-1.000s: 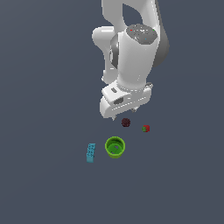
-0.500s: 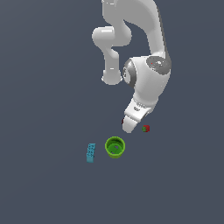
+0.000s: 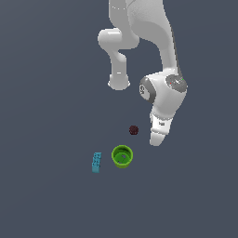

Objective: Pick up a designated object from a clutter of objects.

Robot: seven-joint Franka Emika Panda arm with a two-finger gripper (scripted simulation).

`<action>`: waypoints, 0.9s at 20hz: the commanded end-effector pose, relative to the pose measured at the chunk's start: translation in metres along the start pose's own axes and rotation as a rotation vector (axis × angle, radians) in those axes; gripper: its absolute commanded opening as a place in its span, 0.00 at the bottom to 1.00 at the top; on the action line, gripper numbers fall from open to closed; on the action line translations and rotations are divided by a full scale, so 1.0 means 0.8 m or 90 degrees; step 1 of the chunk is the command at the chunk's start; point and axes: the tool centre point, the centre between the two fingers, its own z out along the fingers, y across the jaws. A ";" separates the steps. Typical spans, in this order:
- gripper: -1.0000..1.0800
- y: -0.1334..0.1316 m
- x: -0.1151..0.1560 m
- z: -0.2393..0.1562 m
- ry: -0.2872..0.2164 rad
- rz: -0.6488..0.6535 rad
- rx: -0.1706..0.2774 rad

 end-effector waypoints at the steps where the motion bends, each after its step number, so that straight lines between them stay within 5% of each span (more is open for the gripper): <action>1: 0.96 -0.011 0.011 0.012 0.006 -0.044 0.002; 18: 0.96 -0.031 0.029 0.045 0.016 -0.113 0.006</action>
